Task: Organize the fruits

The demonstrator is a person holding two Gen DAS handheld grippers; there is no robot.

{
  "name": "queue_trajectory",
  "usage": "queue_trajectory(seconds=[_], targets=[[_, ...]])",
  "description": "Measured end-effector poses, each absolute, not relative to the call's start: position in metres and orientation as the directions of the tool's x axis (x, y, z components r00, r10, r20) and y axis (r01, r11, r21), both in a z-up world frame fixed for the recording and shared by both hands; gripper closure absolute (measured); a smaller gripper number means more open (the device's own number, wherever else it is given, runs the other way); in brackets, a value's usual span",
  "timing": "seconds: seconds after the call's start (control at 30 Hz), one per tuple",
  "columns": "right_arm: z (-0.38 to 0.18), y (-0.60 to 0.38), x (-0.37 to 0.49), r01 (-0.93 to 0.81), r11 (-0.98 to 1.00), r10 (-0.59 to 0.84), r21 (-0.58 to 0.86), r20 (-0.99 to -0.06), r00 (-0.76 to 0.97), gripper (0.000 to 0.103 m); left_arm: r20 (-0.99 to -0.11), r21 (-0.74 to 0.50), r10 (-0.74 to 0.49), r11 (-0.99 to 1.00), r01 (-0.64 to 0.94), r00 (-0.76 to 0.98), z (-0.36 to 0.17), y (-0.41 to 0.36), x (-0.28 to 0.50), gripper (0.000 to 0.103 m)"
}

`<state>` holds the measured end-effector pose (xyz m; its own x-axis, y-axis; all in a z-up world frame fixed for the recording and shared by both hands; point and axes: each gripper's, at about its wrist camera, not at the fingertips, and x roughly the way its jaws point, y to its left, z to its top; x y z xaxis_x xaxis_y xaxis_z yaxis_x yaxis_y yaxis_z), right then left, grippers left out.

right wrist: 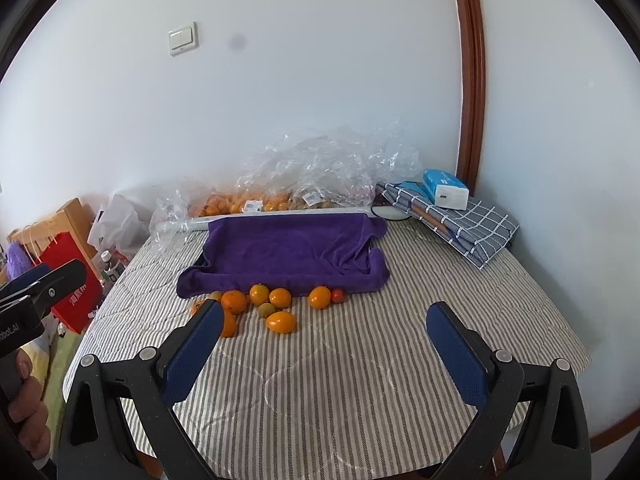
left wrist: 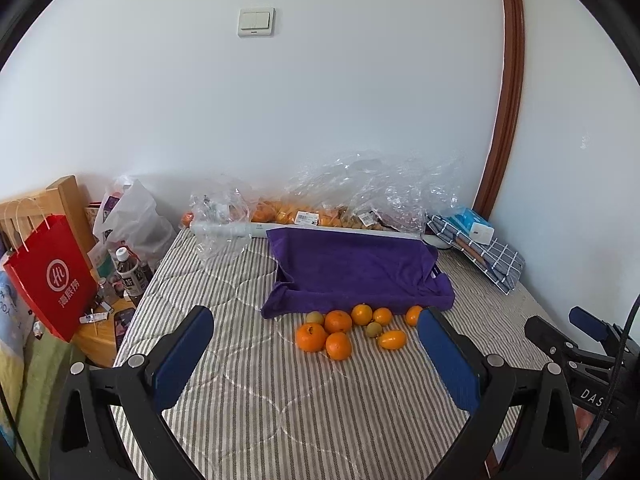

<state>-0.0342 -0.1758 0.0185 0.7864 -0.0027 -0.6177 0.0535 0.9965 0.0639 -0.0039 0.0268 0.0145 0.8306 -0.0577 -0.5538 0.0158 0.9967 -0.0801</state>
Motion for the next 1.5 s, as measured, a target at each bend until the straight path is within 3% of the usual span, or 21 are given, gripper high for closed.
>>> queue_trajectory(seconds=[0.43, 0.57, 0.93, 1.13, 1.2, 1.37, 1.5], targets=[[0.001, -0.163, -0.003, -0.012, 0.996, 0.064, 0.084, -0.644, 0.762, 0.004, -0.57, -0.06, -0.054, 0.998, 0.023, 0.82, -0.008, 0.04, 0.016, 0.001], [-0.012, -0.163, 0.01, -0.021, 0.995, 0.082, 0.102, -0.651, 0.754, 0.008, -0.562, -0.052, -0.043, 0.999, 0.016, 0.826, -0.02, 0.046, 0.027, 0.001], [-0.07, -0.168, 0.047, 0.016, 0.995, 0.055, 0.097, -0.689, 0.722, 0.011, -0.64, -0.059, -0.074, 0.997, 0.048, 0.765, -0.069, 0.051, 0.072, 0.001], [-0.102, -0.176, 0.07, 0.054, 0.995, 0.025, 0.084, -0.73, 0.683, 0.018, -0.679, -0.065, -0.068, 0.997, 0.033, 0.731, -0.102, 0.059, 0.091, 0.001], [-0.114, -0.179, 0.079, 0.056, 0.993, 0.041, 0.103, -0.752, 0.658, 0.028, -0.698, -0.057, -0.056, 0.998, 0.023, 0.714, -0.113, 0.061, 0.098, 0.004], [-0.137, -0.176, 0.092, 0.032, 0.994, 0.059, 0.101, -0.782, 0.621, 0.042, -0.732, -0.04, -0.026, 0.999, -0.004, 0.681, -0.136, 0.068, 0.113, 0.016], [-0.147, -0.177, 0.105, 0.033, 0.995, 0.051, 0.089, -0.792, 0.608, 0.055, -0.754, -0.096, -0.077, 0.995, 0.007, 0.652, -0.148, 0.074, 0.123, 0.029]])
